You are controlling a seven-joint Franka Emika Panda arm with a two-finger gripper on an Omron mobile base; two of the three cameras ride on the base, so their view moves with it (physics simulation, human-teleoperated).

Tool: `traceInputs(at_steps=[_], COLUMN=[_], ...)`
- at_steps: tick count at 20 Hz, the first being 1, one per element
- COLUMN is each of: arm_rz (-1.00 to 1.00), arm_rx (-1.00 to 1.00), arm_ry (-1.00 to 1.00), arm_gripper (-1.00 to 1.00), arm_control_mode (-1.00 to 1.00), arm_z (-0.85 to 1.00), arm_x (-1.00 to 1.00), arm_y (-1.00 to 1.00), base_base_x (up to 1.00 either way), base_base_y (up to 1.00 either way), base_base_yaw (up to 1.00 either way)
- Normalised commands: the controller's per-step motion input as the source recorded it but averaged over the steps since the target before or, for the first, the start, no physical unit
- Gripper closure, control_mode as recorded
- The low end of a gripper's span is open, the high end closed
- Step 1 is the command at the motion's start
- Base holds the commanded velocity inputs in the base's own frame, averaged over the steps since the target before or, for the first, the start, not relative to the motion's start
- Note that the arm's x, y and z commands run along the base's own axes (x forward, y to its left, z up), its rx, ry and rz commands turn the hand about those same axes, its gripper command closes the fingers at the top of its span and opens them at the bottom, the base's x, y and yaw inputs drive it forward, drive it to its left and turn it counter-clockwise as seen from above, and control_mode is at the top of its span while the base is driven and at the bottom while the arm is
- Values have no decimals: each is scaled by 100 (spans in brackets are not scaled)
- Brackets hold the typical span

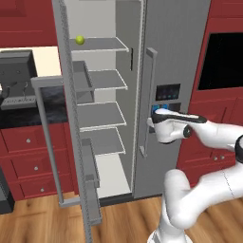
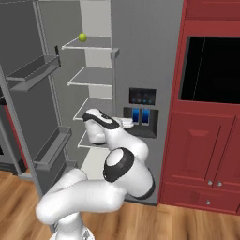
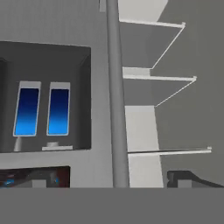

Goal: There's a fish in the fridge that needs to be moved to the freezer for freezing. Pick up the fish from the fridge, place it on any shelf in the freezer, and close the fridge and freezer doors when done.

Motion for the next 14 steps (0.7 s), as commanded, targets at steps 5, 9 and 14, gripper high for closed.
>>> traceInputs(at_steps=[5,9,14], arm_rz=[-14,-13,-14], arm_rx=[0,0,0], arm_ry=[-25,-46,-34], arm_gripper=[-100,-100,-100], arm_control_mode=[-100,-100,-100], arm_z=[91,100,100], arm_x=[-59,-40,-17], arm_y=[0,0,-2], base_base_x=[0,0,0], base_base_y=[0,0,0], base_base_yaw=[0,0,0])
